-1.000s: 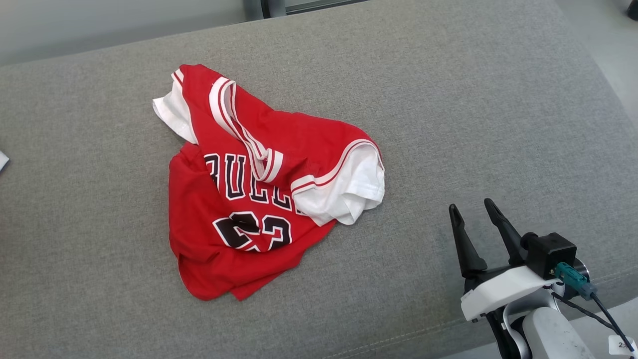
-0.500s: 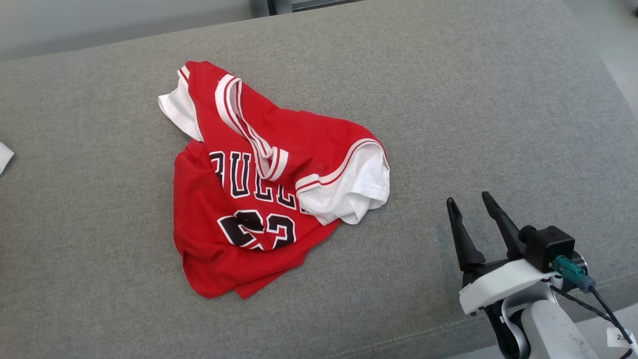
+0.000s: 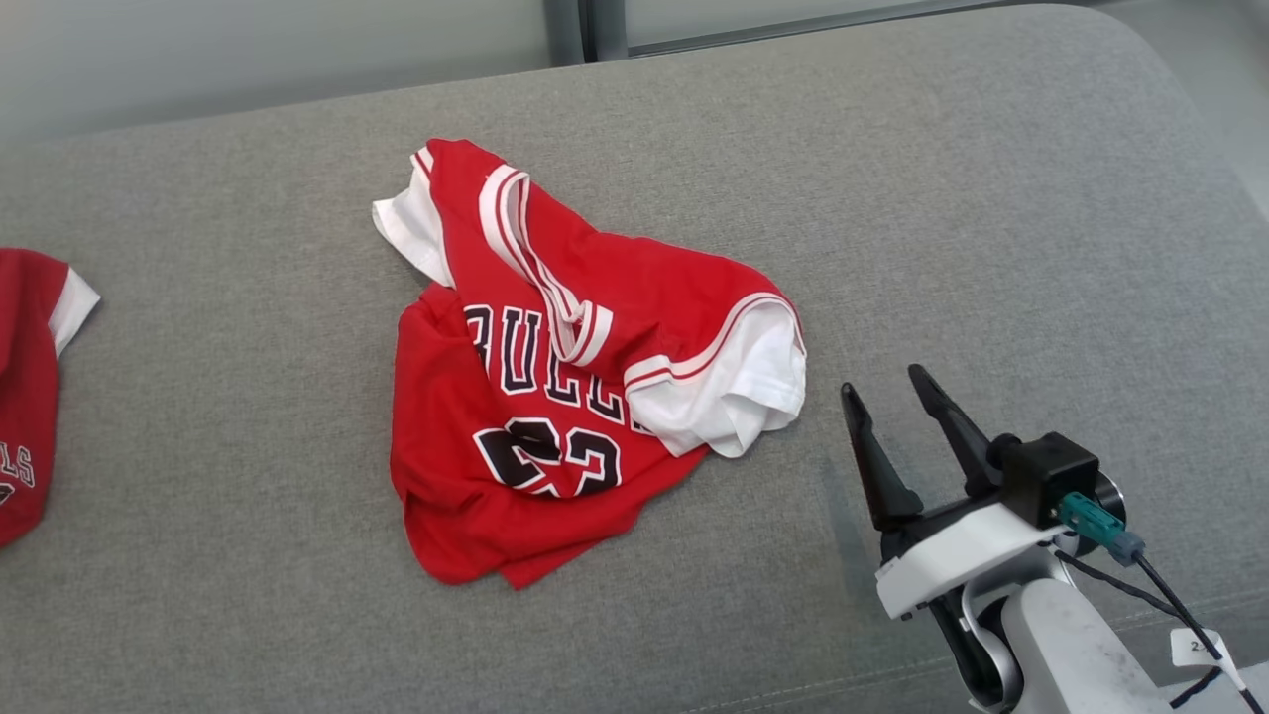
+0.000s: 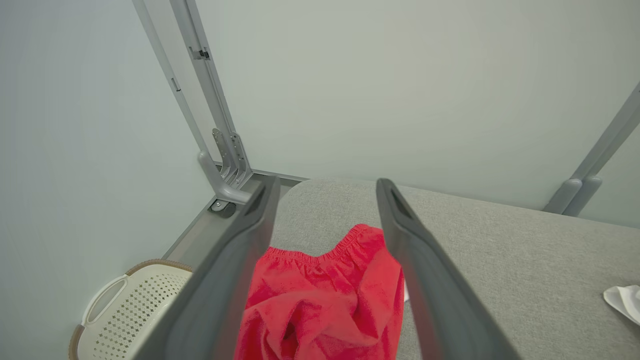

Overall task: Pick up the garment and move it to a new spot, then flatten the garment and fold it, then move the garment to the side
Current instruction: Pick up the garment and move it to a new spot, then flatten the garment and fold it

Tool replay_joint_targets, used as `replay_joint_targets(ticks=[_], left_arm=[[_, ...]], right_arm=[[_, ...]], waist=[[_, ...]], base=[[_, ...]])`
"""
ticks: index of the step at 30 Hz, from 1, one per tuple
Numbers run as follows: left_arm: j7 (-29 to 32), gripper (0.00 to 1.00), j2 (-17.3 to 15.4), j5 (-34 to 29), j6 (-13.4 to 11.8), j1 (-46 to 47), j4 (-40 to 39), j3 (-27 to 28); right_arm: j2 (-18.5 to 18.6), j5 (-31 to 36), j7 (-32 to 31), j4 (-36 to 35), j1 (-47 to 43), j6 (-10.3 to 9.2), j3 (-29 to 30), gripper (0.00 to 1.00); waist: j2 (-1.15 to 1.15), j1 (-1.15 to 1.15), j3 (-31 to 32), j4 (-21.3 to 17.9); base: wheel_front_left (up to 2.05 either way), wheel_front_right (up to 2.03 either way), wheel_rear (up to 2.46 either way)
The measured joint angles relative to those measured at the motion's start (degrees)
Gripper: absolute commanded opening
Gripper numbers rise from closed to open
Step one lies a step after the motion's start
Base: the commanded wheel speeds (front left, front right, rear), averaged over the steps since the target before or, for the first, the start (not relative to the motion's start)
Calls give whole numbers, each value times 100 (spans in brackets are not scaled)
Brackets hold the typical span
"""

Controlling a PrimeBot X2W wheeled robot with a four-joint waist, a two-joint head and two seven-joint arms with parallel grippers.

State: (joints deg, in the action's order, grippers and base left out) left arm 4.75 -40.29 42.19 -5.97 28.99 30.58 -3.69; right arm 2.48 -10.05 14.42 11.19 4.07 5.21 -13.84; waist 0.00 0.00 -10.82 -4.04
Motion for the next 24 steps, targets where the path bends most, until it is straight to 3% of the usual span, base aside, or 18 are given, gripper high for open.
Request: replay_joint_targets(ticks=[4, 14, 19, 24], left_arm=[[-277, 100, 260, 51, 48, 23, -485, 48], [-544, 100, 1622, 369, 167, -505, -1411, -458], [-738, 100, 2379, 368, 167, -996, -1823, -961], [-895, 100, 2831, 276, 164, -1413, -2042, -1458]], right_arm=[[8, -38, 1, 149, 194, 42, -278, 100], [21, 153, -63, 1031, 506, 80, -591, 100], [87, 311, -136, 1306, 658, -79, -416, 100], [119, 378, -223, 1536, 887, -170, -380, 100]], waist=[[0, 0, 50, 138], [0, 0, 93, 577], [0, 0, 66, 823], [0, 0, -8, 1029]], base=[[0, 0, 0], [0, 0, 0], [0, 0, 0], [0, 0, 0]])
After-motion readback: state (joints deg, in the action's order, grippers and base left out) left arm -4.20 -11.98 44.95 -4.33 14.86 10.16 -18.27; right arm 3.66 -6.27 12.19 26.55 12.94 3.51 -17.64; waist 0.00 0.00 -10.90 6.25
